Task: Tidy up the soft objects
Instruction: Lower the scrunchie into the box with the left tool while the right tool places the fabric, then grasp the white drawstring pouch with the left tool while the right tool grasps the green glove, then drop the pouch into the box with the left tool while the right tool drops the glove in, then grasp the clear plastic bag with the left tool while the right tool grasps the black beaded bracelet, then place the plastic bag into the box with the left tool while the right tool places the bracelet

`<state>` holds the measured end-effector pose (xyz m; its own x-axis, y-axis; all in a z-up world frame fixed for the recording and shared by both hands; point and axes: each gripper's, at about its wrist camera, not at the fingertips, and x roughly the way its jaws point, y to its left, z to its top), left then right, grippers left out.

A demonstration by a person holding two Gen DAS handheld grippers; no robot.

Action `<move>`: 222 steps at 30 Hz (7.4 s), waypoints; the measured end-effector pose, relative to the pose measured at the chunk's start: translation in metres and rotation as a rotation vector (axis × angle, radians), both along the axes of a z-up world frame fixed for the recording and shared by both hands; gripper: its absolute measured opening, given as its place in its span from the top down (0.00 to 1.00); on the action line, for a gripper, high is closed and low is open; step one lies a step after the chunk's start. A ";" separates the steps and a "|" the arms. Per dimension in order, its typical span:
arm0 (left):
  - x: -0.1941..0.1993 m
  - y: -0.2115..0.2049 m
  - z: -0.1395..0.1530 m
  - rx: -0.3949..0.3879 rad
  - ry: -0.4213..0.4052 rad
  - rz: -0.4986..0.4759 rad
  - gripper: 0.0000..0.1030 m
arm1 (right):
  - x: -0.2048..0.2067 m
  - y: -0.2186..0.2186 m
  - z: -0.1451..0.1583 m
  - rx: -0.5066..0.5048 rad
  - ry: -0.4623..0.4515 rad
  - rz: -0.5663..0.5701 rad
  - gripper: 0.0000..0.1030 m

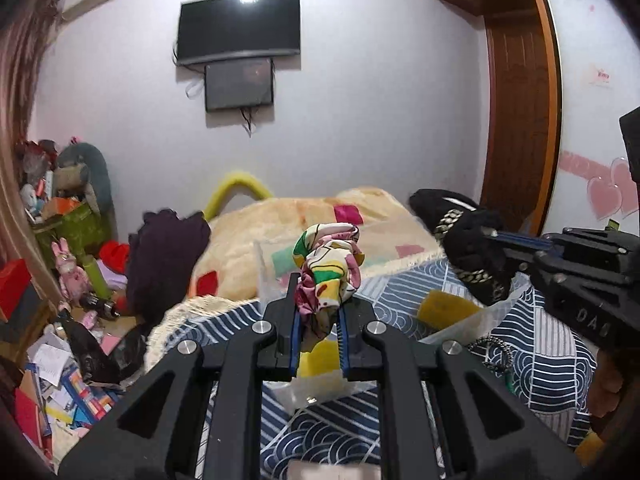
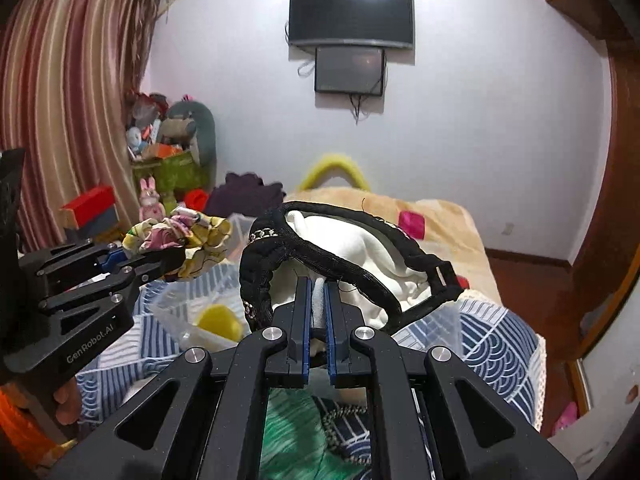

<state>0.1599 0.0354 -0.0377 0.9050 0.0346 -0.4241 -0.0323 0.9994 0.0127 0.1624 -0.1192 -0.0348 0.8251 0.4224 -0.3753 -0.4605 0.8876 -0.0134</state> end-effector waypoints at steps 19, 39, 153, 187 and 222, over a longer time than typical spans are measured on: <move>0.025 -0.020 -0.026 0.011 0.140 -0.051 0.40 | 0.020 -0.002 -0.016 -0.037 0.125 -0.022 0.56; -0.046 -0.005 -0.033 -0.010 0.154 -0.007 0.01 | -0.033 -0.038 -0.018 0.017 0.091 -0.039 0.36; -0.029 -0.017 -0.021 -0.057 0.057 -0.030 0.00 | -0.024 -0.063 -0.032 0.015 0.096 -0.062 0.40; -0.045 -0.035 -0.061 -0.122 0.169 -0.168 0.87 | -0.026 -0.075 -0.064 0.048 0.182 -0.042 0.94; 0.014 -0.016 -0.025 -0.095 0.062 -0.061 0.80 | 0.033 -0.016 -0.038 0.007 0.122 -0.032 0.94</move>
<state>0.1736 0.0197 -0.0629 0.8761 -0.0627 -0.4780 0.0265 0.9963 -0.0821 0.1956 -0.1349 -0.0730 0.7866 0.3992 -0.4710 -0.4296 0.9018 0.0469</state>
